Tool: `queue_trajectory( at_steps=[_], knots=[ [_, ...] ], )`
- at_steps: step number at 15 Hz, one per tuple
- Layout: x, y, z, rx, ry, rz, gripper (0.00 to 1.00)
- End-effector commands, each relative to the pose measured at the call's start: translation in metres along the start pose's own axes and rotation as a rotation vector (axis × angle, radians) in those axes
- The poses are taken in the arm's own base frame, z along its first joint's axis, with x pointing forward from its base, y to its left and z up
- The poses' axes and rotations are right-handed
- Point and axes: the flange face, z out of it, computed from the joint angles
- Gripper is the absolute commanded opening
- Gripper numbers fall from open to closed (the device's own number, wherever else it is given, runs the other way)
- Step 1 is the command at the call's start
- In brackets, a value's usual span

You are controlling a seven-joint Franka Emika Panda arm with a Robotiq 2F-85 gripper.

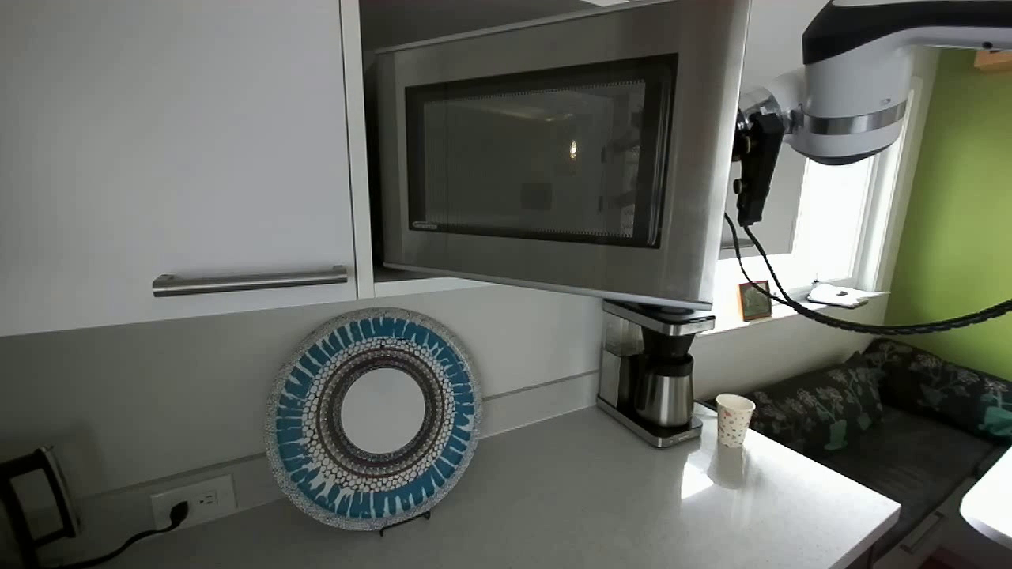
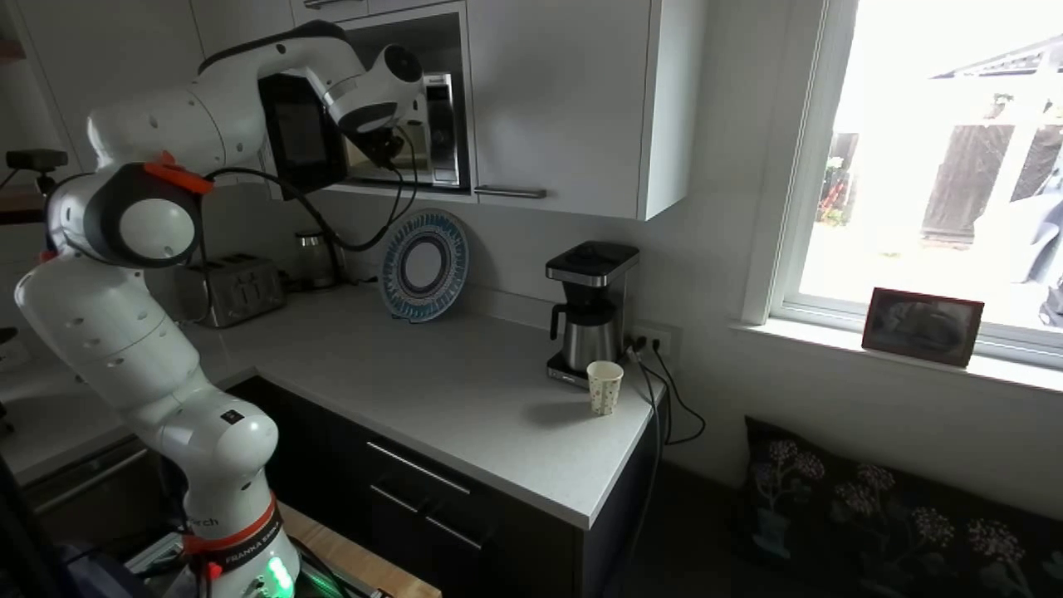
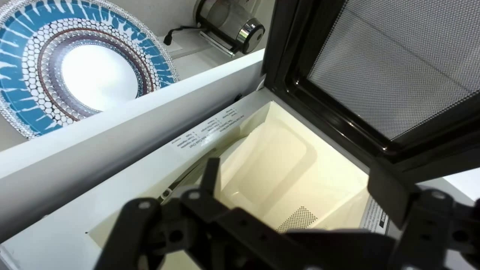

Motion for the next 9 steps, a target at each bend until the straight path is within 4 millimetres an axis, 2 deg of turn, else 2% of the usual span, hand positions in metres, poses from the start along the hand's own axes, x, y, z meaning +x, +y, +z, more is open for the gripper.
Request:
queue_trajectory(
  at_steps=[1,2,5,9],
  knots=[
    [0.001,0.000,0.000,0.000,0.000,0.002,1.00],
    [0.002,0.001,-0.001,0.000,0.002,0.003,1.00],
    [0.005,-0.002,0.021,0.039,0.017,0.112,1.00],
    [0.007,-0.006,0.053,-0.038,0.001,0.188,1.00]
  ],
)
